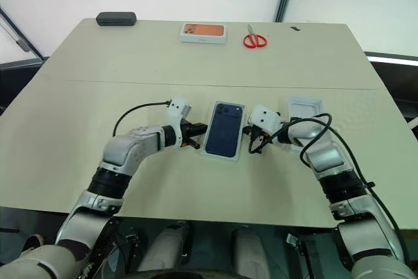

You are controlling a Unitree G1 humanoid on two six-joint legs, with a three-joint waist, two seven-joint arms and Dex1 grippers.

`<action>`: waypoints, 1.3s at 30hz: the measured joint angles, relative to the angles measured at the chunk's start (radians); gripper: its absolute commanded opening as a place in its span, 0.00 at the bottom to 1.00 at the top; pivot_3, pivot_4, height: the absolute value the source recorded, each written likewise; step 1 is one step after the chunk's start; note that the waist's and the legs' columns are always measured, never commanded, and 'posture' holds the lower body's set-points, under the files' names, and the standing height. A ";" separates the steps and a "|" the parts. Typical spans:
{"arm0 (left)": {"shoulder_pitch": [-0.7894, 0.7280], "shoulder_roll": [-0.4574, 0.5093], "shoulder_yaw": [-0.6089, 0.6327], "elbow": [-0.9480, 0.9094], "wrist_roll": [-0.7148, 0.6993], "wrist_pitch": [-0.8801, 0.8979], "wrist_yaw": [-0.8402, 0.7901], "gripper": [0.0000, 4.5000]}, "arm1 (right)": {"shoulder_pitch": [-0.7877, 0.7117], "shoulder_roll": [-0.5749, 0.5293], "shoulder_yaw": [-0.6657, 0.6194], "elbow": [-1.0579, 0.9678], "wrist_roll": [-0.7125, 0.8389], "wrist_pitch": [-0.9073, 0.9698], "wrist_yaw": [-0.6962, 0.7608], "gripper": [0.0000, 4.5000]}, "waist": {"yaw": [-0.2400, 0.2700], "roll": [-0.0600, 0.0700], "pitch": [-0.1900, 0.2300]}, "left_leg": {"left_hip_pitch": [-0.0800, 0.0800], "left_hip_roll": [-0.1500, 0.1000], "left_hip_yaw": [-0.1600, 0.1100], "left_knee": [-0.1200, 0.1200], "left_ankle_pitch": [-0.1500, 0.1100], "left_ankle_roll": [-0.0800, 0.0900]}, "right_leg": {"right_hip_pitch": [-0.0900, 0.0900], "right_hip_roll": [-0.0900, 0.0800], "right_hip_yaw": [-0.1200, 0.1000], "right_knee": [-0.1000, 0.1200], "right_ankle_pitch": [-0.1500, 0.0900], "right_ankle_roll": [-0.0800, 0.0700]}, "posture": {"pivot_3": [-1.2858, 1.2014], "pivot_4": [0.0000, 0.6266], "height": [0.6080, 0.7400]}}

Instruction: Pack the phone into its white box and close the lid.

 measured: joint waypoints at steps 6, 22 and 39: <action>-0.059 -0.038 -0.011 0.095 0.055 -0.043 -0.047 0.00 | 0.000 -0.013 -0.018 0.038 -0.013 -0.036 -0.005 0.01 | -0.001 0.000 0.000 | 0.000 0.001 0.000 0.000 0.000 0.000 | 0.000 0.001 -0.001 0.001 0.000 0.000 | 0.52 0.24 1.00; -0.060 -0.011 -0.004 0.109 0.097 -0.084 -0.127 0.00 | -0.005 -0.020 -0.054 0.023 0.010 0.001 0.013 0.01 | -0.015 0.000 0.000 | 0.000 0.002 0.000 0.000 0.000 0.000 | -0.001 0.002 0.000 0.002 0.000 0.000 | 0.52 0.24 1.00; 0.026 0.101 0.053 0.000 0.083 -0.130 -0.174 1.00 | 0.047 -0.079 -0.103 0.003 0.043 0.051 0.011 0.98 | -0.027 0.001 0.000 | 0.001 0.003 0.000 0.000 0.000 0.000 | -0.001 0.003 0.001 0.002 0.000 0.000 | 0.52 0.24 1.00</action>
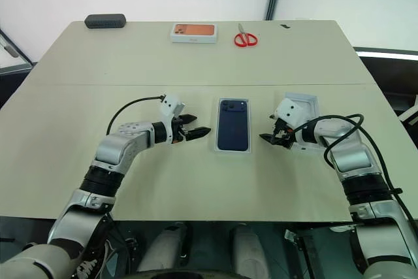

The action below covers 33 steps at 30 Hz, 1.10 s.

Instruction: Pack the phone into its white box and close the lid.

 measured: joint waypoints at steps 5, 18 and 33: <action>0.033 0.028 0.002 -0.039 -0.015 -0.006 -0.038 1.00 | 0.032 -0.028 -0.006 -0.028 0.005 -0.010 0.019 0.98 | 0.000 0.000 0.000 | 0.000 0.000 0.000 0.000 0.000 0.000 | 0.000 0.000 0.000 0.000 0.000 0.000 | 0.52 0.24 1.00; 0.112 0.119 0.098 -0.100 -0.081 -0.212 -0.183 1.00 | 0.288 -0.202 -0.156 -0.206 0.141 0.075 0.142 0.98 | 0.003 0.001 0.000 | 0.000 0.001 0.000 -0.001 0.000 0.000 | 0.000 -0.001 0.000 0.000 0.000 0.000 | 0.52 0.24 1.00; 0.172 0.209 0.140 -0.155 -0.138 -0.400 -0.332 1.00 | 0.116 -0.121 -0.278 -0.319 0.268 0.558 -0.166 0.98 | 0.006 0.002 0.001 | -0.001 0.002 -0.002 -0.001 0.000 0.001 | -0.001 -0.002 0.001 0.000 0.000 -0.001 | 0.52 0.24 1.00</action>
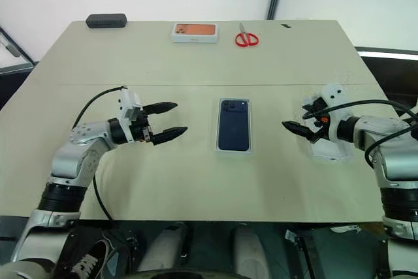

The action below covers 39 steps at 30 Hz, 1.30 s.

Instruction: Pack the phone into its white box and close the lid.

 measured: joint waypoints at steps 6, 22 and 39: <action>0.017 0.011 -0.002 0.031 0.015 -0.074 -0.044 1.00 | -0.008 0.004 -0.033 -0.100 0.048 0.401 -0.138 0.98 | -0.001 0.000 0.000 | -0.001 -0.001 0.001 0.000 0.000 0.001 | -0.001 -0.003 0.000 0.000 0.000 0.000 | 0.52 0.24 1.00; 0.032 0.016 -0.017 0.026 -0.005 -0.117 -0.145 1.00 | -0.093 0.014 0.001 -0.112 0.067 0.681 -0.299 0.98 | -0.006 0.001 0.000 | -0.001 0.000 0.003 0.000 -0.001 0.002 | -0.001 0.000 0.000 0.000 0.000 0.000 | 0.52 0.24 1.00; 0.070 -0.002 -0.012 -0.044 -0.021 -0.115 -0.078 1.00 | -0.140 0.146 -0.019 -0.114 0.047 0.777 -0.435 0.80 | -0.005 0.001 0.000 | 0.000 0.000 0.003 0.001 -0.001 0.002 | 0.000 0.002 0.001 0.001 0.000 0.000 | 0.52 0.24 1.00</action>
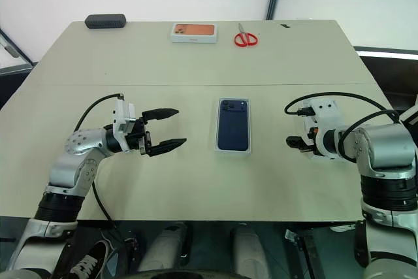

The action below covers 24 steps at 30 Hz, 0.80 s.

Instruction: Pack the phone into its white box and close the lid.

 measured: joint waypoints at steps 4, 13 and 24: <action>0.001 0.001 0.000 0.000 -0.002 0.001 0.007 1.00 | -0.014 0.027 -0.033 0.021 -0.016 0.008 -0.049 0.35 | -0.003 0.000 0.000 | 0.000 0.000 0.000 0.000 0.000 0.000 | 0.000 0.001 0.000 0.000 0.000 0.000 | 0.52 0.24 1.00; -0.001 0.000 0.000 0.000 -0.002 0.001 0.022 1.00 | -0.018 0.075 -0.065 0.022 -0.020 0.008 -0.108 0.01 | -0.005 -0.001 0.000 | 0.000 0.000 0.000 0.000 0.000 0.000 | 0.000 0.001 0.000 0.000 0.000 0.000 | 0.52 0.24 1.00; -0.010 -0.003 0.025 0.007 -0.009 0.012 0.079 1.00 | -0.185 0.303 -0.263 0.000 0.125 0.007 -0.038 0.01 | -0.012 0.001 0.001 | 0.000 0.001 0.000 -0.001 0.000 0.000 | -0.003 0.001 0.002 0.004 0.000 0.000 | 0.52 0.24 1.00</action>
